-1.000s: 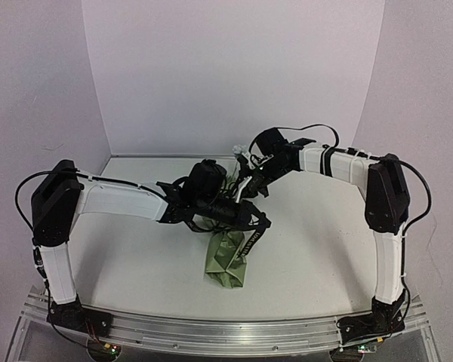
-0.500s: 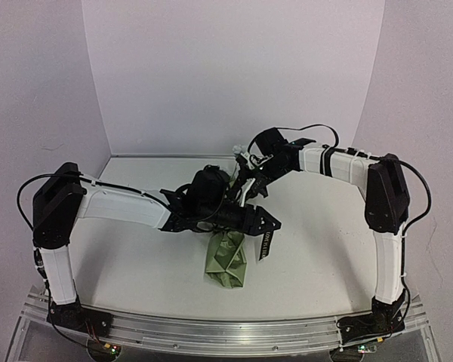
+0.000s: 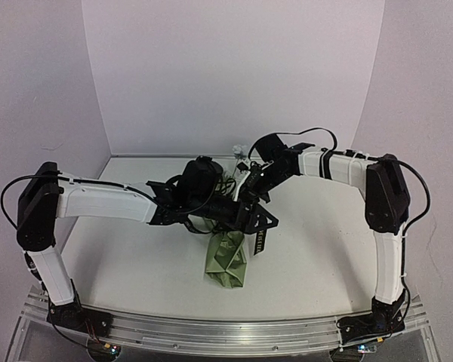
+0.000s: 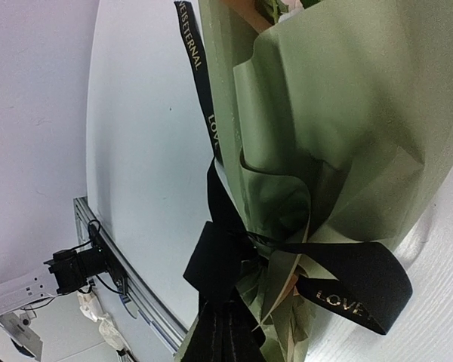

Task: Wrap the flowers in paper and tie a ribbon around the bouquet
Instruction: Cross the ribbon over the folded bouquet.

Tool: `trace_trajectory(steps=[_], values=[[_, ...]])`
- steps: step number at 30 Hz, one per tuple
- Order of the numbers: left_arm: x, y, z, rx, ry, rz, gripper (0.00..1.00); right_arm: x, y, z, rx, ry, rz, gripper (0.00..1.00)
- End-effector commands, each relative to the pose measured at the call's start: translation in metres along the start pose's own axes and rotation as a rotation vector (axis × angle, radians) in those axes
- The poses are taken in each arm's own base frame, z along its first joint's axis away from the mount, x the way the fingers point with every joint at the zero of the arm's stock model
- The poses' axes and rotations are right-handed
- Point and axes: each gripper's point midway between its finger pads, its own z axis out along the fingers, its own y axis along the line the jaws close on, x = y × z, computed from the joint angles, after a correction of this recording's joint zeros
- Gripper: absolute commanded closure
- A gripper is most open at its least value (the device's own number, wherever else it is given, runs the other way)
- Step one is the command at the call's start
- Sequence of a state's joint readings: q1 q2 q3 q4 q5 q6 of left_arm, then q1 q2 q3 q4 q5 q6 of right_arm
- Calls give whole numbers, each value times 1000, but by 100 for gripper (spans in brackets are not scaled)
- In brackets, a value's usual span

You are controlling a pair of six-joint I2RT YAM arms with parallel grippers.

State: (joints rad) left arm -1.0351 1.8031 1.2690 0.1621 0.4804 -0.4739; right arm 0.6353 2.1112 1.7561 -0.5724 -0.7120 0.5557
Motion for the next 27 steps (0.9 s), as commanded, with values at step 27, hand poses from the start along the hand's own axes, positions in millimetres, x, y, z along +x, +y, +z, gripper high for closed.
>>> trace_trajectory(steps=[27], values=[[-26, 20, -62, -246, -27, 42, 35, 9, 33, -42, 6, -89, -89, 100]])
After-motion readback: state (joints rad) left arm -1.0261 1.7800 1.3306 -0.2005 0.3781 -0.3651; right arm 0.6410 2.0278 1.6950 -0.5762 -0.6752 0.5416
